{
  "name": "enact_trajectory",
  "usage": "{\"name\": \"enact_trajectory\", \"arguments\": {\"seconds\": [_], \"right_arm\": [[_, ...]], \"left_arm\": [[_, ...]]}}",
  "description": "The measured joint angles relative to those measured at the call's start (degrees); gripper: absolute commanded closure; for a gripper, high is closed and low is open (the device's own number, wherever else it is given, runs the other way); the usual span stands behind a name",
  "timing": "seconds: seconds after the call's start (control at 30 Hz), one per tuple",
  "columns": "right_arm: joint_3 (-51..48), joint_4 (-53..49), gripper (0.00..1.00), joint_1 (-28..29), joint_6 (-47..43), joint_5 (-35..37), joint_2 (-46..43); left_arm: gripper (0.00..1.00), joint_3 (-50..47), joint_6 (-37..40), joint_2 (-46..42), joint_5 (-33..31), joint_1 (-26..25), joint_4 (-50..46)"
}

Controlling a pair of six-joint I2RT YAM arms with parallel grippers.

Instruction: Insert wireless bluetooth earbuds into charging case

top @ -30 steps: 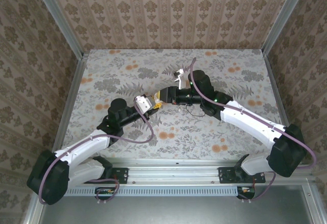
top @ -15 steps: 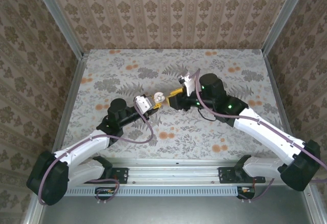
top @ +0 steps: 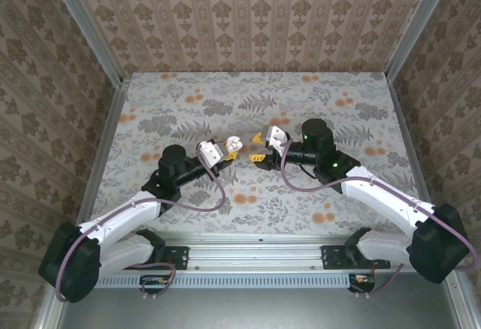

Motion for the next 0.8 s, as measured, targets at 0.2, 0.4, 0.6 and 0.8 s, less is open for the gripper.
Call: {"name": "enact_trajectory", "arguments": {"seconds": [0.2, 0.4, 0.6, 0.8], "right_arm": [[0.3, 2.3, 0.52, 0.0, -6.1, -3.6, 3.8], [2.1, 2.3, 0.53, 0.0, -8.5, -5.1, 7.2], [3.7, 3.5, 0.53, 0.0, -8.6, -6.5, 9.5], [4.2, 4.2, 0.53, 0.0, -8.6, -7.7, 10.2]], "left_arm": [[0.95, 0.0, 0.0, -0.1, -0.2, 0.0, -0.6], [0.96, 0.0, 0.0, -0.4, -0.7, 0.0, -0.8], [0.95, 0.0, 0.0, -0.5, -1.1, 0.0, -0.8], [0.95, 0.0, 0.0, -0.6, -1.1, 0.0, -0.8]]}}
